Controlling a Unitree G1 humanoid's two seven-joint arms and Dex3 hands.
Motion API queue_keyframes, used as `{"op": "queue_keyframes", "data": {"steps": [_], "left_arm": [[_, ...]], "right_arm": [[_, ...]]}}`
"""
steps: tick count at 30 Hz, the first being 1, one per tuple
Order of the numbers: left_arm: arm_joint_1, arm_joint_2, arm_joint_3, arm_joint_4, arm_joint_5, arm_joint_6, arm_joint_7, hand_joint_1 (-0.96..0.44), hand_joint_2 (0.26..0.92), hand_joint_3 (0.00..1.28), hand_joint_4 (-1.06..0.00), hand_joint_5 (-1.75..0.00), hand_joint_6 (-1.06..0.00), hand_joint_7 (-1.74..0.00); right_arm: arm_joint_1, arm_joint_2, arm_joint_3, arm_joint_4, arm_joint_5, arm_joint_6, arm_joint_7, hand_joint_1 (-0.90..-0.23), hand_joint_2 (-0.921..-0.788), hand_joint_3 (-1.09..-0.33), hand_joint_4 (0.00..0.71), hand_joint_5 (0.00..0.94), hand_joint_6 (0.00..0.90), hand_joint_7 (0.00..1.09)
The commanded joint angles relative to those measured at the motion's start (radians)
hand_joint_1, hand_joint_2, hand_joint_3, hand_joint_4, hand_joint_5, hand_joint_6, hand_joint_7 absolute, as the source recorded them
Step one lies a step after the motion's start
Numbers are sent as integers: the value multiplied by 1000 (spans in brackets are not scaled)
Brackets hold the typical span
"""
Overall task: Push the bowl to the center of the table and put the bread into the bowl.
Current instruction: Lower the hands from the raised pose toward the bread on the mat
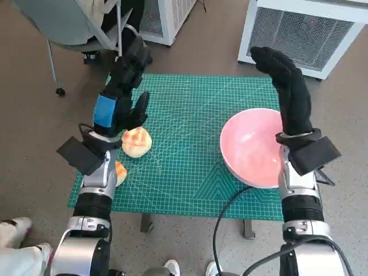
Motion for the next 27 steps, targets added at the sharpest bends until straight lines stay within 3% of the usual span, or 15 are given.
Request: {"op": "queue_keyframes", "data": {"steps": [1,7,12,19,27], "left_arm": [[-17,6,4,13,6,-16,5,-696,921,556,-177,0,-220,-14],[-14,9,7,21,3,-24,2,-697,921,555,-177,0,-220,-14],[-12,14,13,33,-7,-30,-9,-699,921,553,-177,0,-221,-14],[-17,15,20,54,-10,-40,-13,-700,921,549,-177,0,-222,-15],[-19,18,26,67,-13,-47,-19,-700,921,549,-177,0,-222,-14]], "right_arm": [[52,-39,-21,23,-6,-16,-12,-671,-921,-728,295,1,-1,617],[92,-89,-58,52,1,-52,-31,-663,-921,-743,279,0,-1,578],[129,-116,-97,50,23,-56,-48,-640,-921,-768,258,0,-1,565],[161,-163,-157,112,25,-52,-122,-614,-921,-769,261,5,-1,564],[199,-189,-189,191,35,-46,-140,-603,-921,-768,248,1,-1,586]]}}
